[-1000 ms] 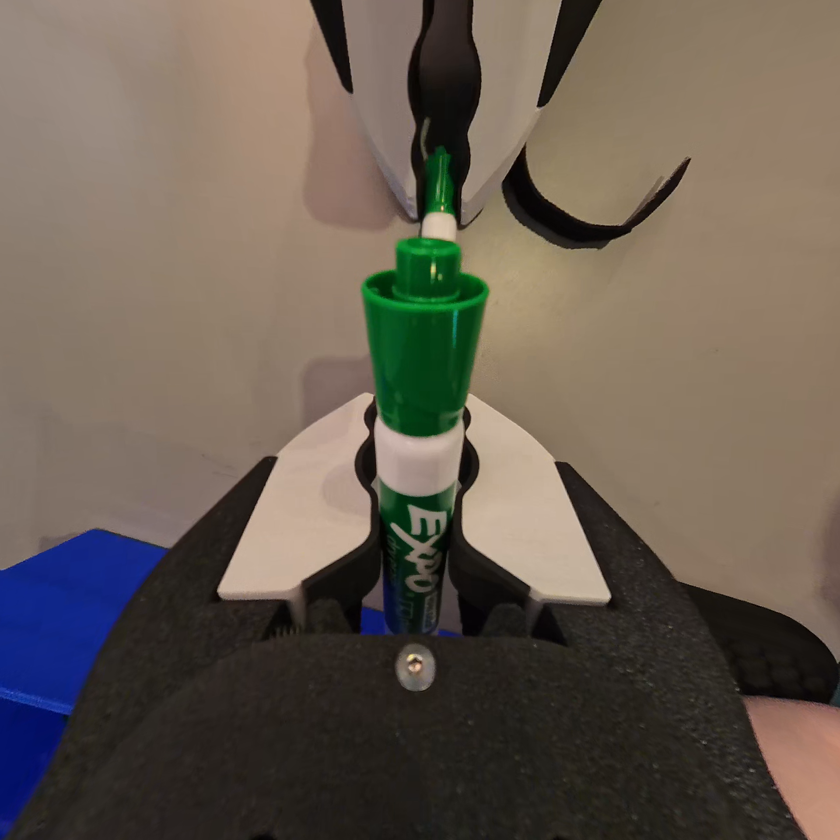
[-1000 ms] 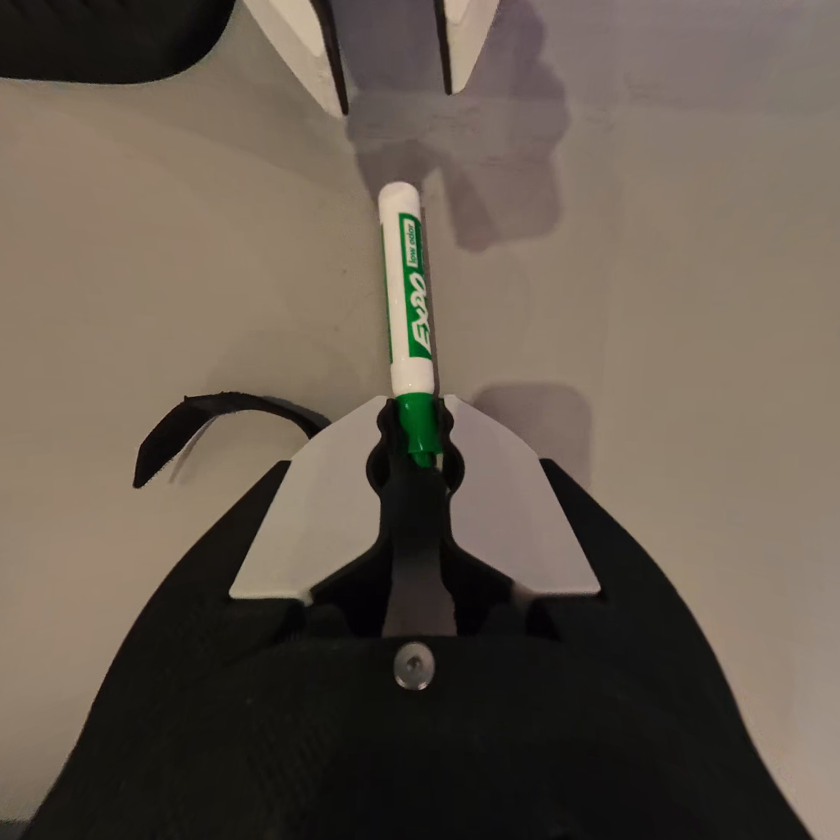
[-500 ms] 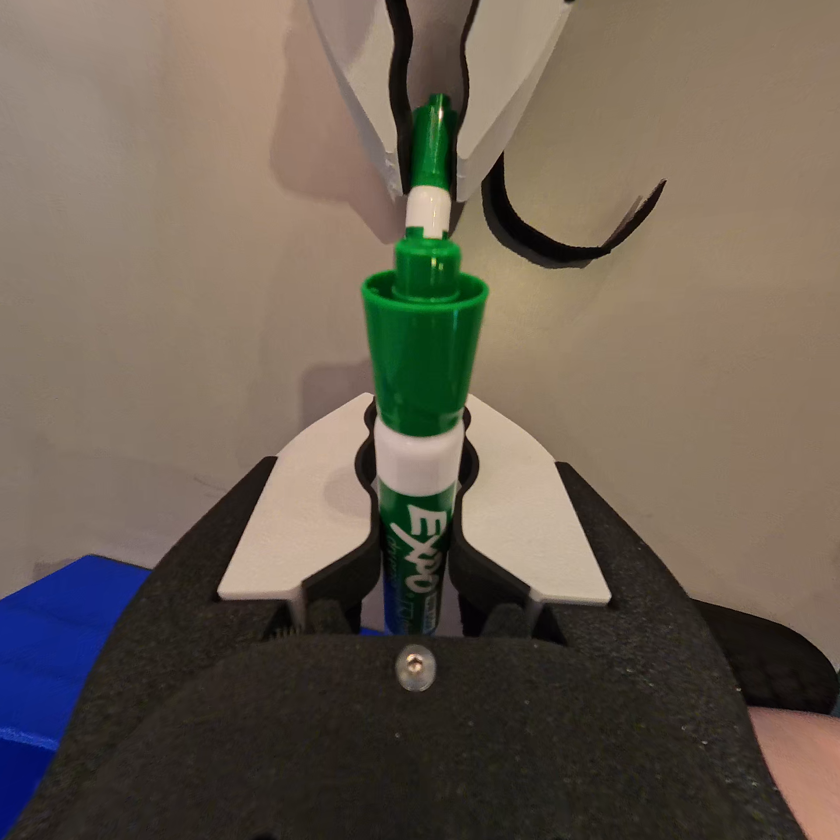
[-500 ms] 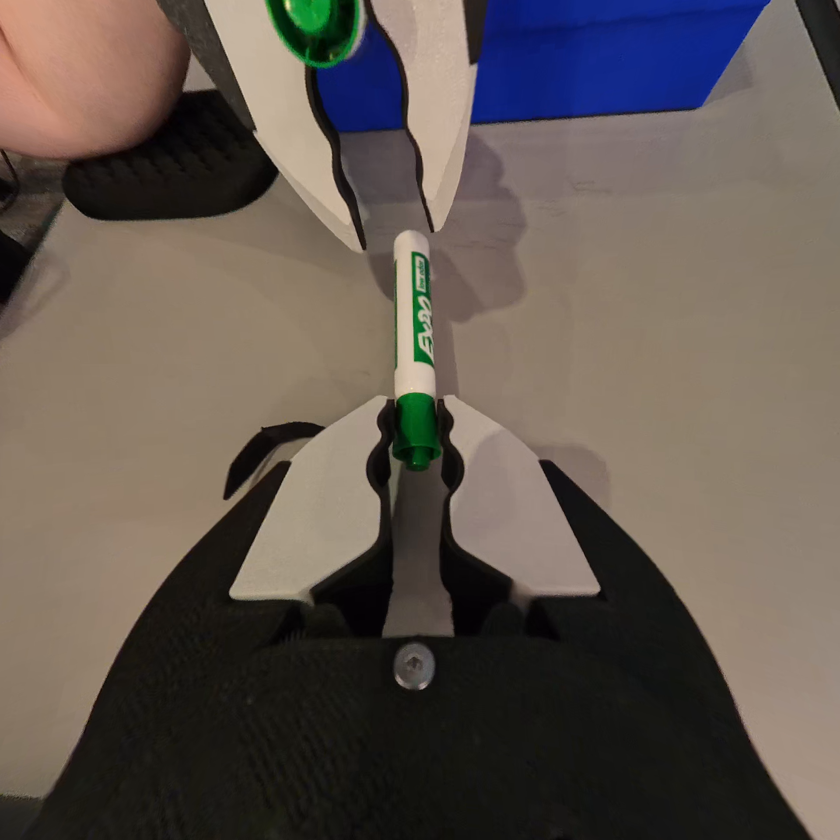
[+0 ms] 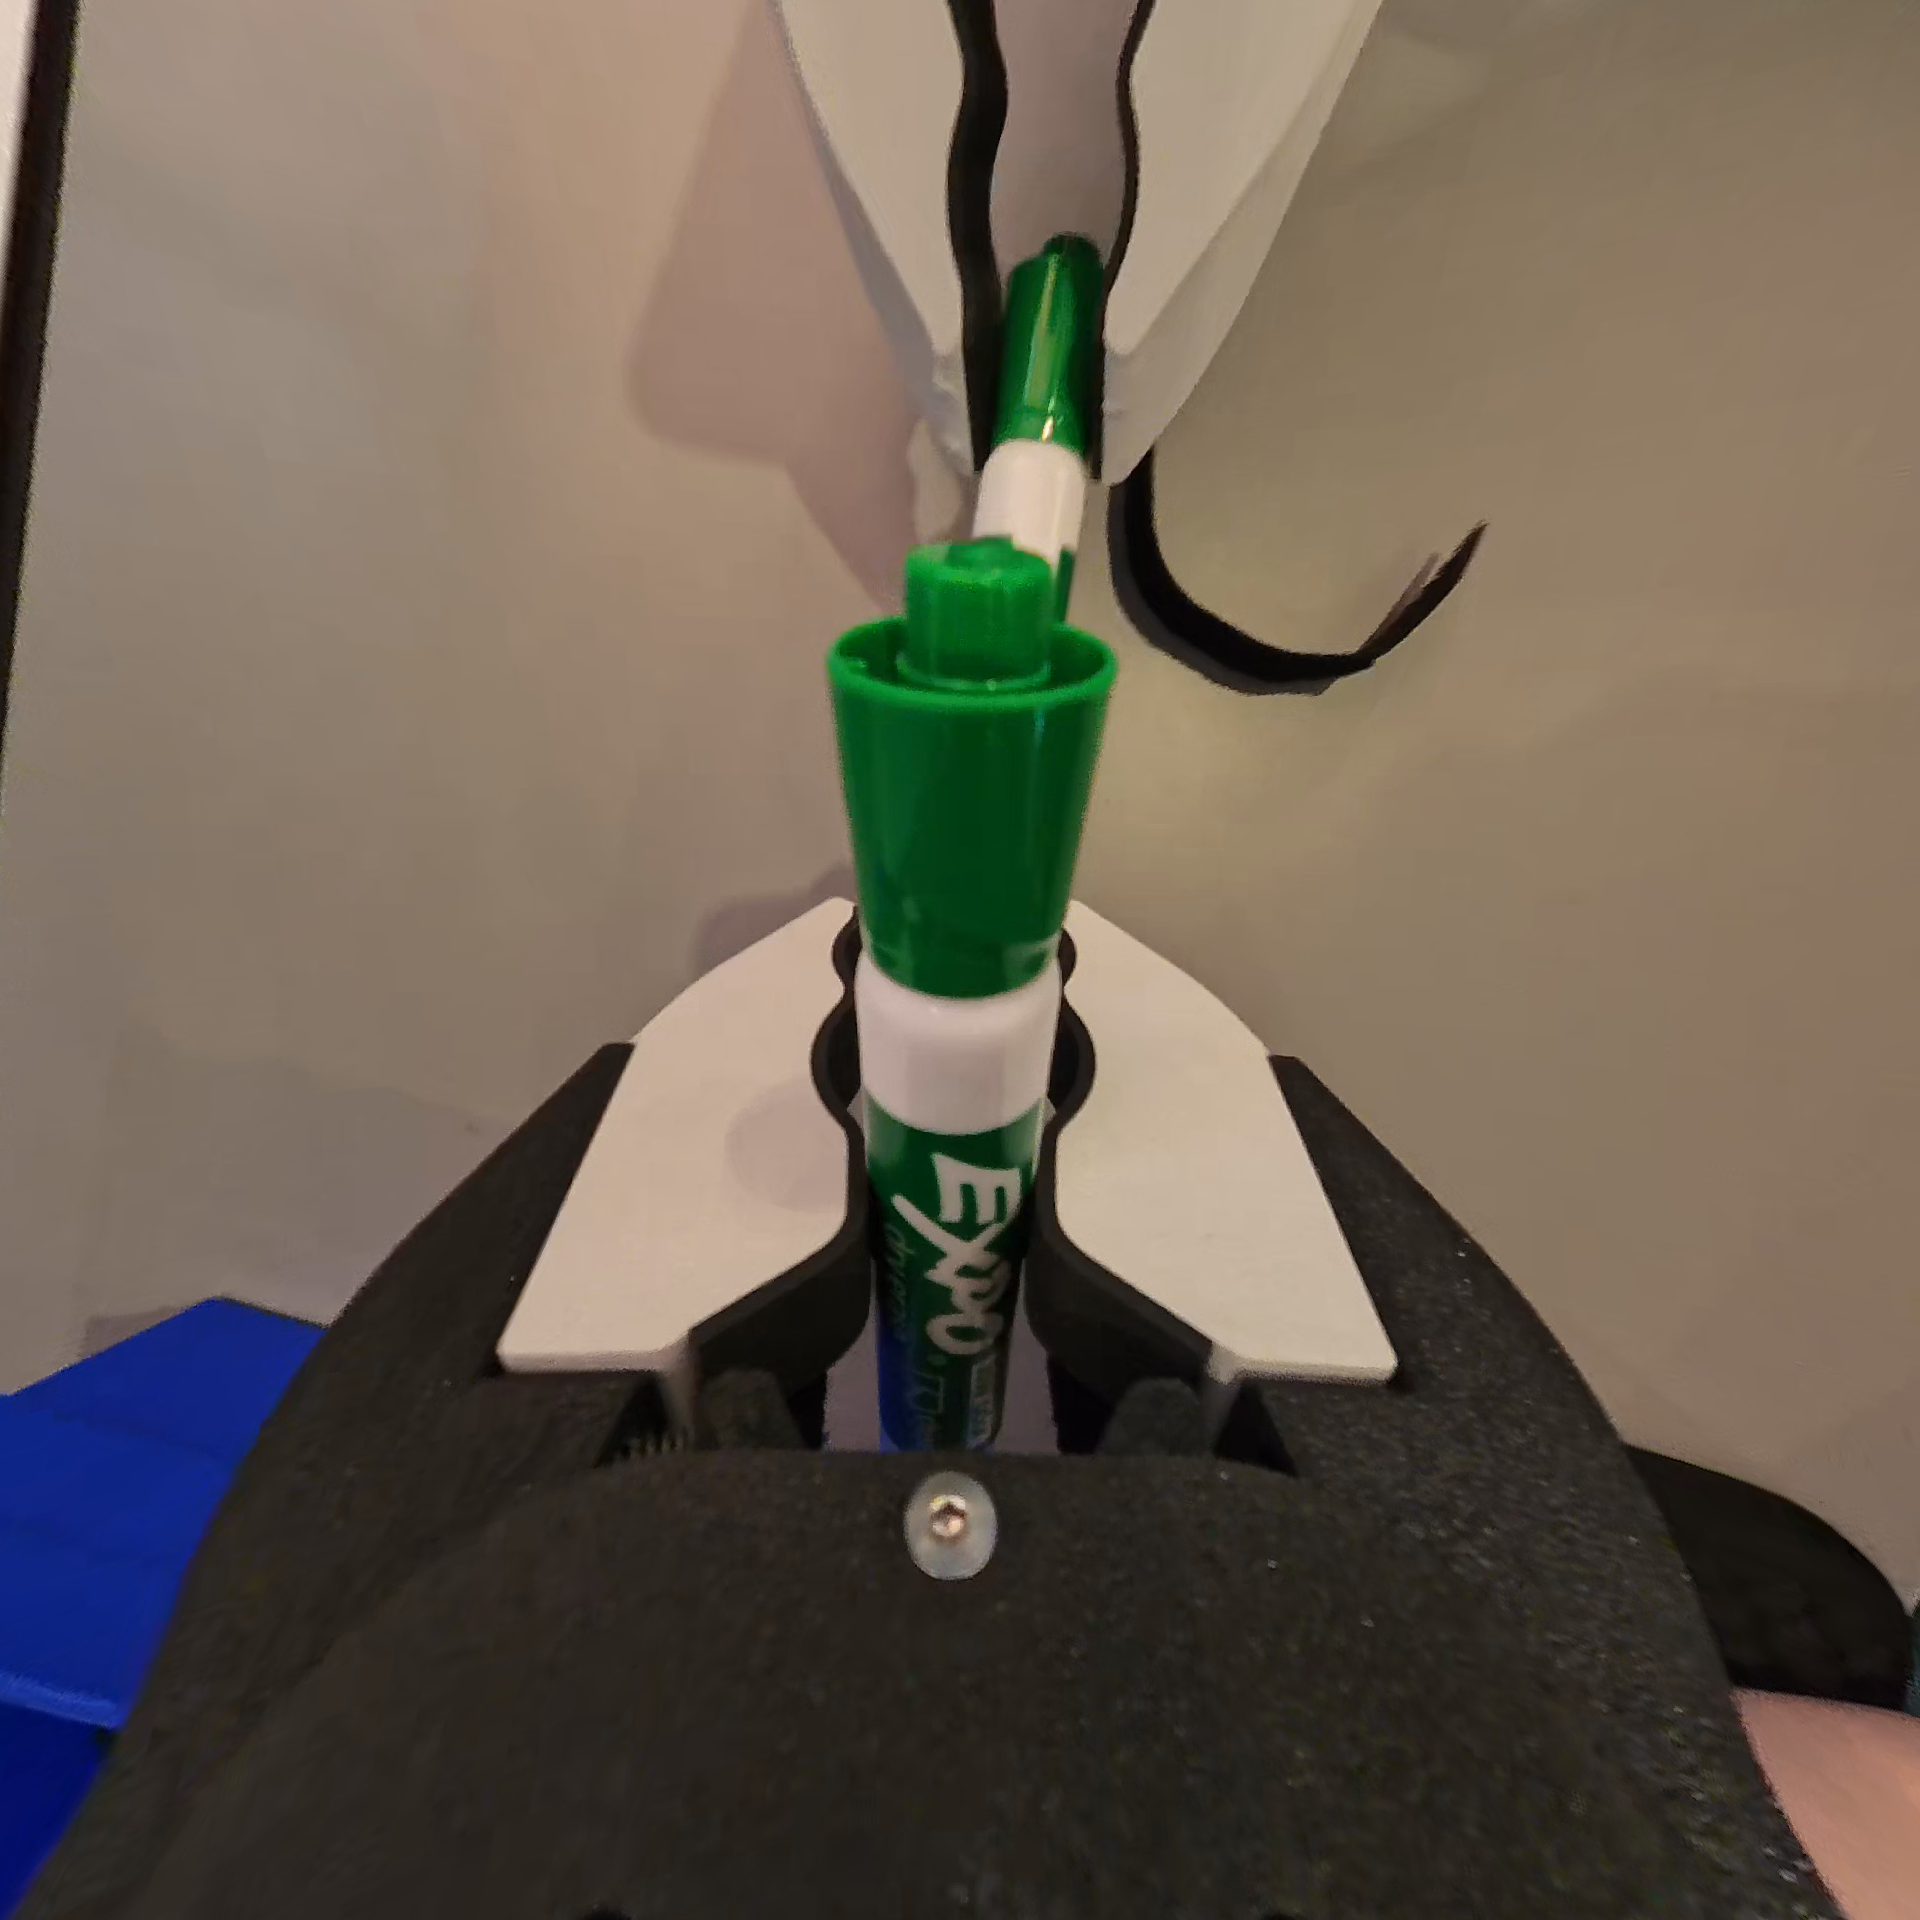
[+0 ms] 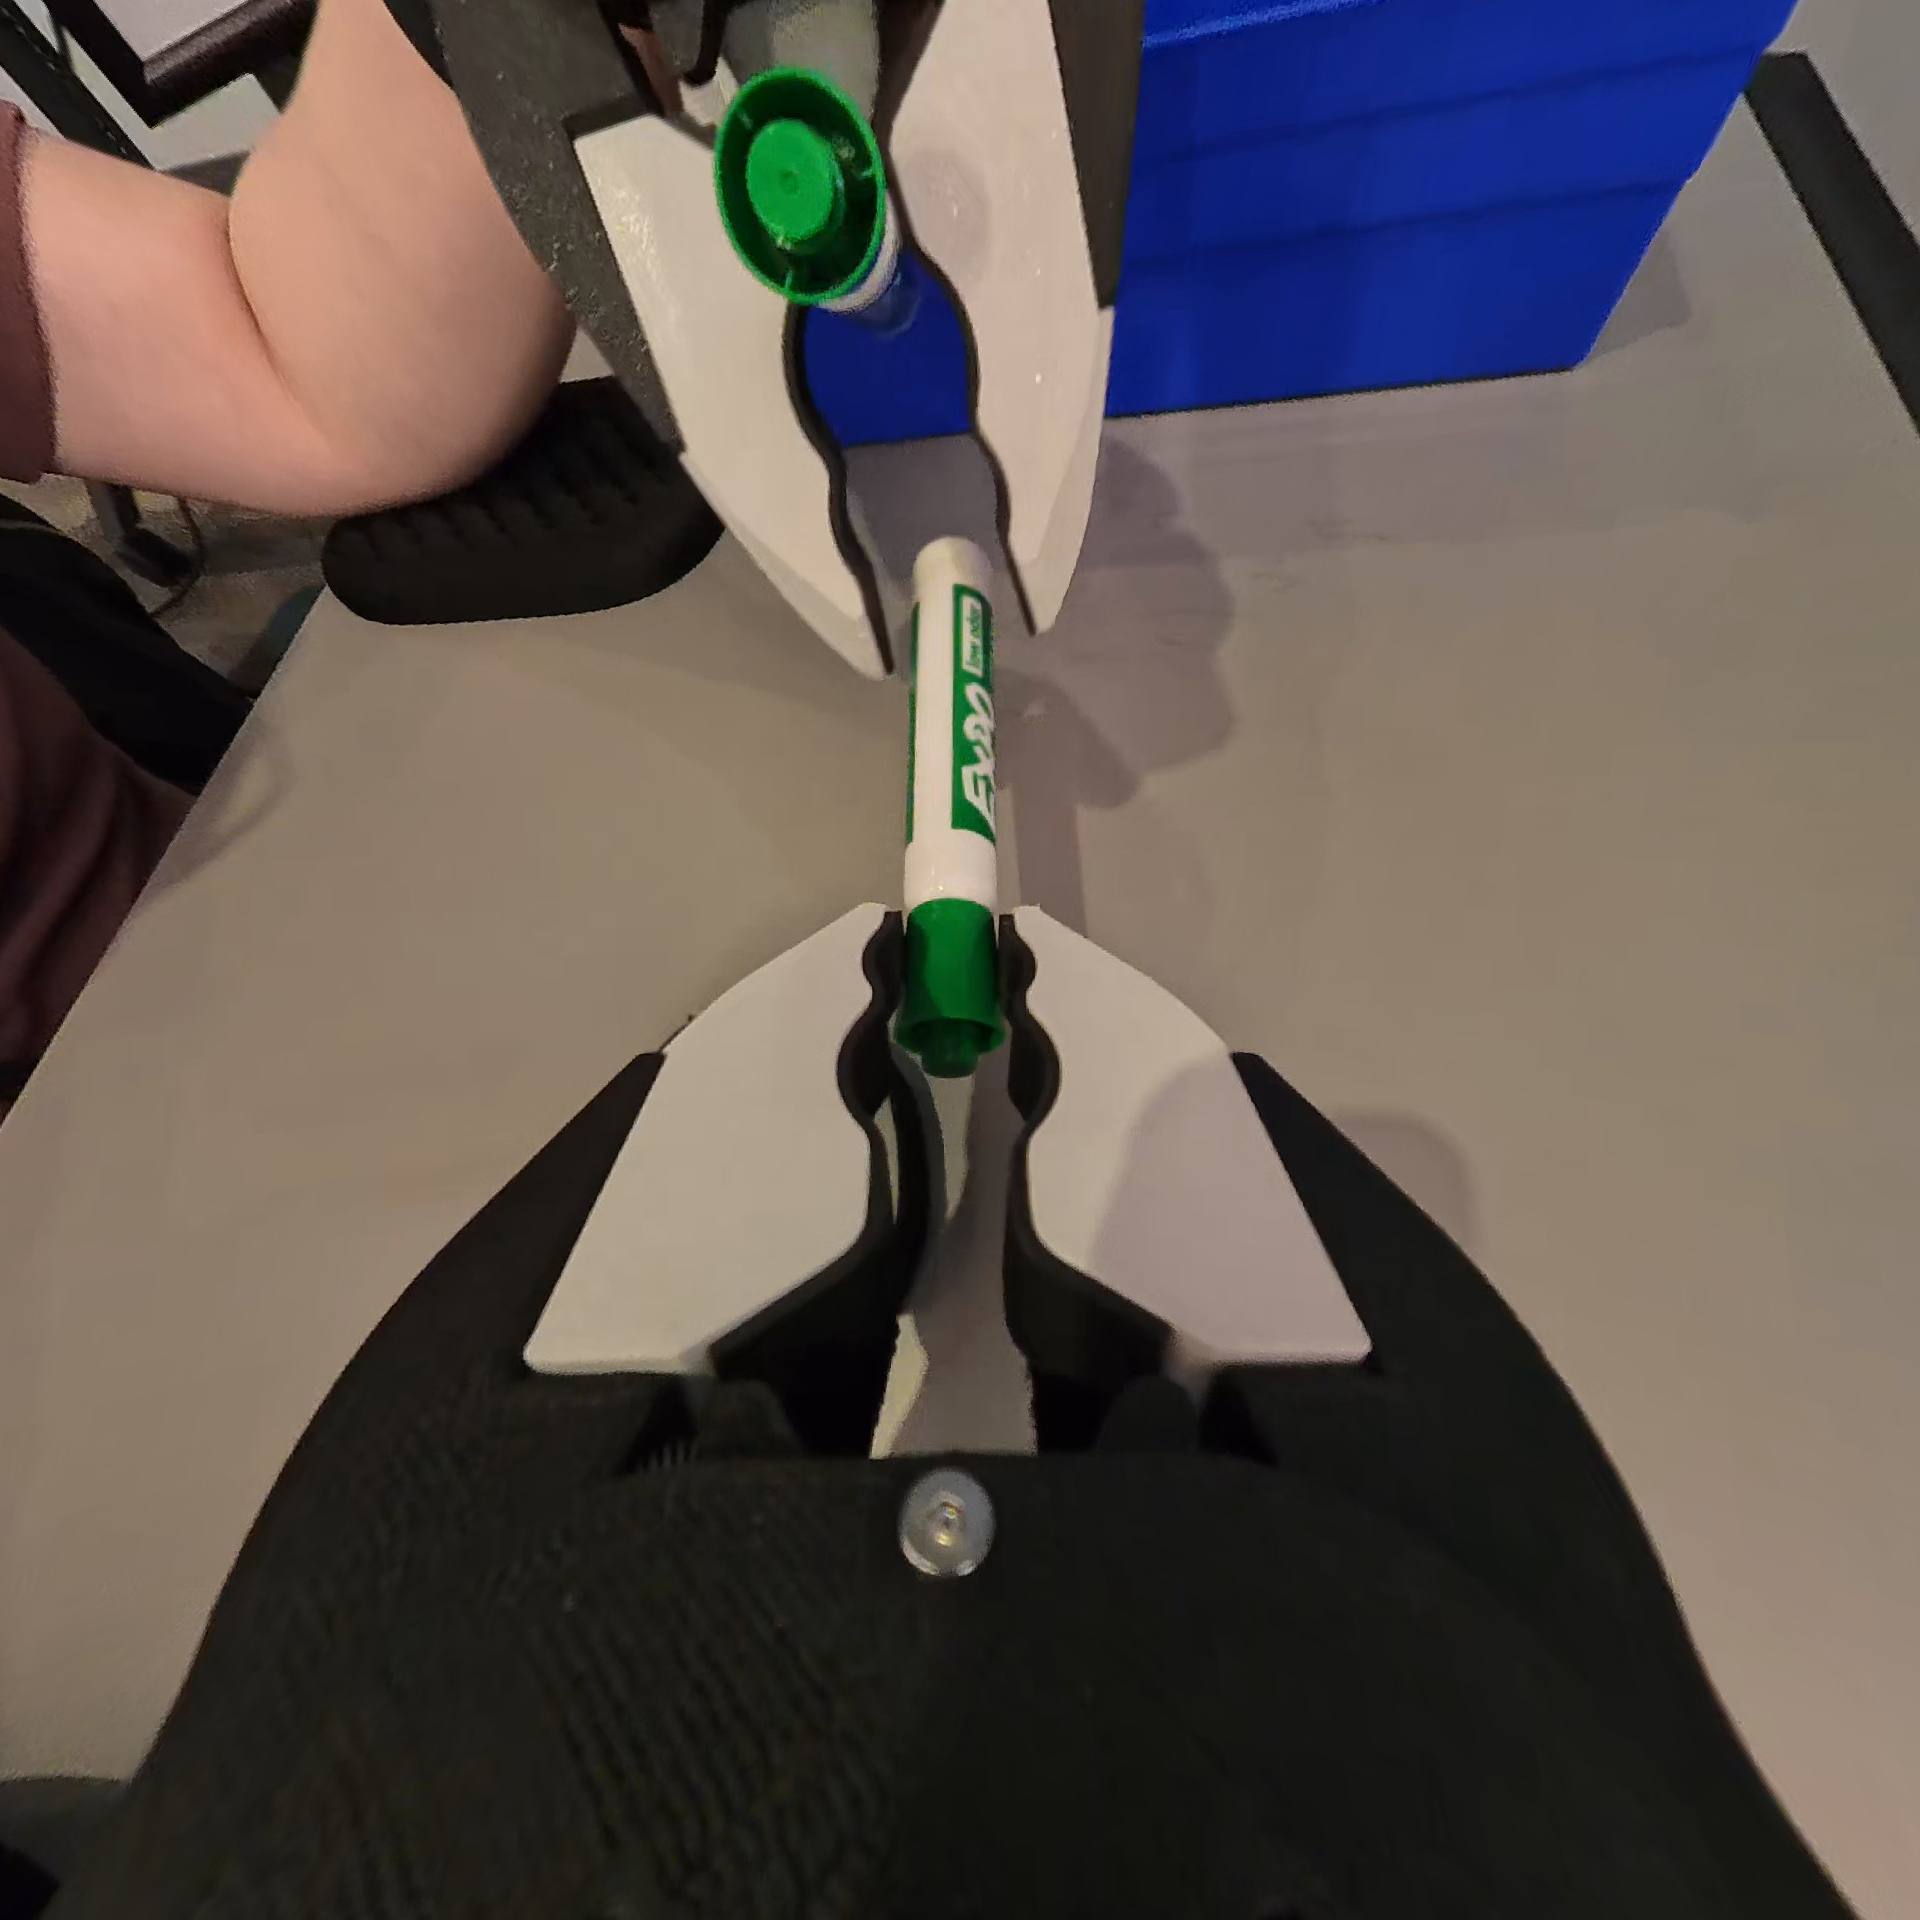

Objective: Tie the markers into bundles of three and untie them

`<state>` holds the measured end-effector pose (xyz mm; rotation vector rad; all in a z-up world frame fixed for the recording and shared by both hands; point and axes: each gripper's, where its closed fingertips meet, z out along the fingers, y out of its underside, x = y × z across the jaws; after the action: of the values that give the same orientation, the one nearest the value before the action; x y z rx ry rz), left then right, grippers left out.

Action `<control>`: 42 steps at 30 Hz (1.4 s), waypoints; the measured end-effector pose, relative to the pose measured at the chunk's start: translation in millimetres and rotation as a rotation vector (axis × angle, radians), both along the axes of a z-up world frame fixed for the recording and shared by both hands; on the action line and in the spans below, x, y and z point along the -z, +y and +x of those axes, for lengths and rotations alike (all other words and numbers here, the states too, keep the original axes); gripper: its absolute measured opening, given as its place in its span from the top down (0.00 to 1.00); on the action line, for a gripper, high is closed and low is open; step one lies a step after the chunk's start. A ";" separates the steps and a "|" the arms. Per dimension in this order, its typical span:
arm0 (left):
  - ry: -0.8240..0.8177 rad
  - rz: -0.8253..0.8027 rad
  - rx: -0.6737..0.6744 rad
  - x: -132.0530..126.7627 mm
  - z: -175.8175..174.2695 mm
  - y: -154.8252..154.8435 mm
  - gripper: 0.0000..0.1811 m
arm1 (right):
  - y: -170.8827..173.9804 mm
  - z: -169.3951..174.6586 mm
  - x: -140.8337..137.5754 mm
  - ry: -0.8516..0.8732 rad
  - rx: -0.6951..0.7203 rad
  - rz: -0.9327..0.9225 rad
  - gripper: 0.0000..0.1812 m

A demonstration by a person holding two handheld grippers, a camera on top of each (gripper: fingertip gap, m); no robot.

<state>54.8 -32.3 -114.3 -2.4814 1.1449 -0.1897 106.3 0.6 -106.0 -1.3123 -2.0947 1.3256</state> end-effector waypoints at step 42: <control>0.039 -0.016 0.002 8.9 -8.3 -0.6 0.83 | 20.2 -3.5 51.3 -0.138 0.043 0.023 0.89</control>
<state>46.6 -32.9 -123.2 -2.5083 1.1665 -0.1525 102.8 20.7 -157.3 -1.4696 -2.1511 1.2219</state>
